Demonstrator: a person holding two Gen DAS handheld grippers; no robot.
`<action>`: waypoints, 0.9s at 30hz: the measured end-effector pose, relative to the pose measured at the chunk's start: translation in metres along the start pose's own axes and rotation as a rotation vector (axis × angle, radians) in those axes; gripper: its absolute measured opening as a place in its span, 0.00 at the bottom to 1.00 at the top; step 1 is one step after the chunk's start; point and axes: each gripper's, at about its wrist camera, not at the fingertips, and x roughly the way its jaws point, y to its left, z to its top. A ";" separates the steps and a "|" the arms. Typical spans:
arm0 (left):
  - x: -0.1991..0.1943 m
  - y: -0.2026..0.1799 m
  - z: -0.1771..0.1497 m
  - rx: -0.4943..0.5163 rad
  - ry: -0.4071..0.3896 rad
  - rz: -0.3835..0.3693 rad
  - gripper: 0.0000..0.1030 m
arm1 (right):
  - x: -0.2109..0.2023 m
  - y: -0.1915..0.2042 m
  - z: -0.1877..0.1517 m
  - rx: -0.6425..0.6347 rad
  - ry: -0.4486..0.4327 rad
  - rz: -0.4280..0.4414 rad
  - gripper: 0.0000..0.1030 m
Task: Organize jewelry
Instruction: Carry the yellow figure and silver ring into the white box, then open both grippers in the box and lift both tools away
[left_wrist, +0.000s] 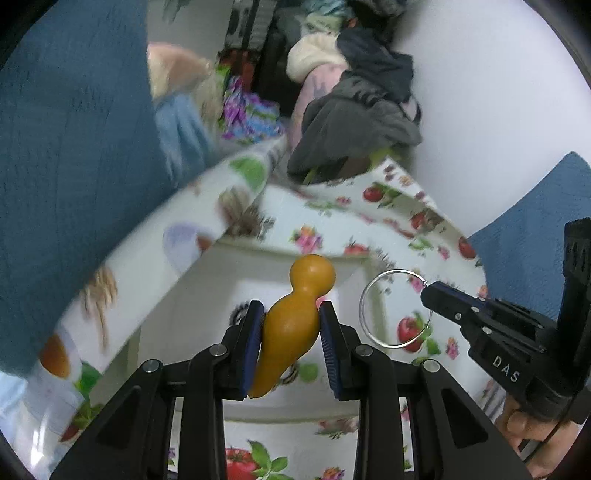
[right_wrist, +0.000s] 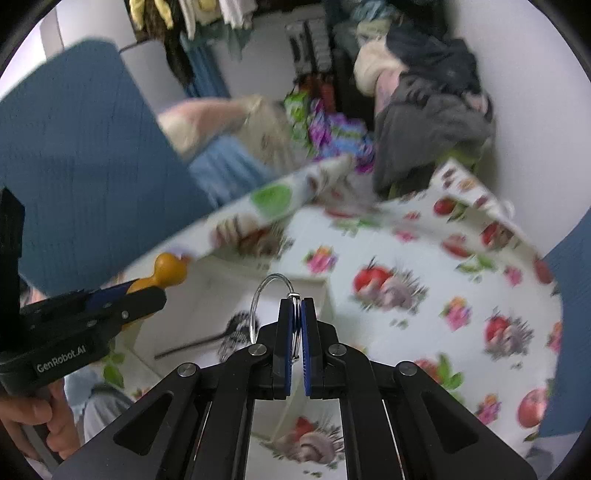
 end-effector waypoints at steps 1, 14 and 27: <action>0.007 0.004 -0.005 -0.003 0.019 0.004 0.30 | 0.006 0.003 -0.005 -0.003 0.016 0.002 0.02; 0.039 0.022 -0.039 -0.029 0.102 -0.002 0.31 | 0.047 0.013 -0.040 -0.002 0.156 0.029 0.04; -0.043 -0.006 -0.006 0.005 -0.034 0.023 0.62 | -0.023 0.011 0.005 -0.005 0.011 0.037 0.39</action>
